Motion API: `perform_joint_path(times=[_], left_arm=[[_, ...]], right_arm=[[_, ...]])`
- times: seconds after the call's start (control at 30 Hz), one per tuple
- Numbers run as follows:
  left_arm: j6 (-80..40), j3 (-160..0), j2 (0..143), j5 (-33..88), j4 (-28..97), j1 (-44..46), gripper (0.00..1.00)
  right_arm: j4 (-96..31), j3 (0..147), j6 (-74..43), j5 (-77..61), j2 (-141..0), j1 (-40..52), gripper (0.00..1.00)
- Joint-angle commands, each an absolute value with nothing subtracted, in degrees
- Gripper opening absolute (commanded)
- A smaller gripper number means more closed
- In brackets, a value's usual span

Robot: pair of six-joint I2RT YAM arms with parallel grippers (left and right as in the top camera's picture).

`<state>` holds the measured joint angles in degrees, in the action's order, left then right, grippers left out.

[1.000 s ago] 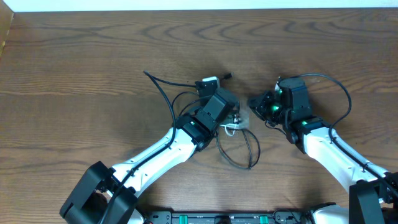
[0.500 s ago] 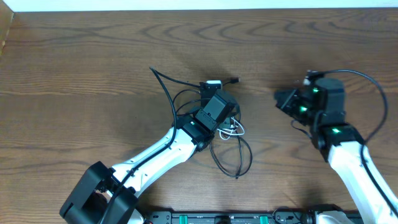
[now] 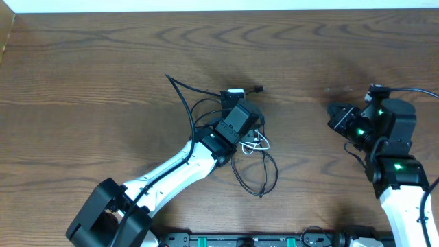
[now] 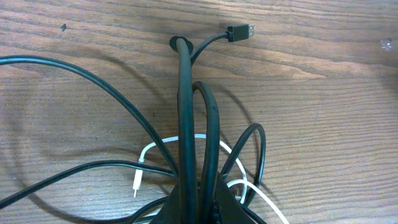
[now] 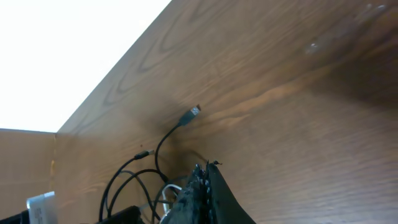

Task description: Untangle cables

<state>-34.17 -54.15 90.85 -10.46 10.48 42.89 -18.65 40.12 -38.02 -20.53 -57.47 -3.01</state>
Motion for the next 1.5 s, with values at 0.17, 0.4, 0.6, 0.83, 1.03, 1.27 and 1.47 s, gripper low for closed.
perform_joint_path(times=[0.17,0.4,0.6,0.83,1.03,1.27,1.47], left_arm=[[-33.01,-55.27,89.69,-10.98,10.70,42.72,0.08],[-36.16,-55.27,89.69,-10.96,8.47,42.72,0.08],[-39.81,-55.27,89.69,-8.95,1.72,42.72,0.08],[-59.33,-55.27,89.69,-6.68,-0.08,42.72,0.08],[-71.94,-55.27,89.69,-6.63,-0.05,42.72,0.08],[-81.06,-55.27,89.69,-6.66,5.82,42.72,0.08],[-80.68,-55.27,89.69,-6.42,7.03,42.74,0.08]], right_arm=[[-24.77,40.49,-34.59,-19.55,-51.66,-11.22,0.01],[-30.50,40.49,-34.63,-20.29,-51.70,-12.78,0.01],[-41.54,40.42,-34.65,-36.38,-51.77,-11.51,0.26],[-44.56,39.27,-46.81,-43.46,-51.77,-5.21,0.45],[-34.79,34.98,-54.85,-42.57,-52.12,2.52,0.45],[-19.97,31.07,-67.90,-35.48,-57.91,10.76,0.35],[-12.01,31.07,-75.26,-33.32,-63.02,12.62,0.37]])
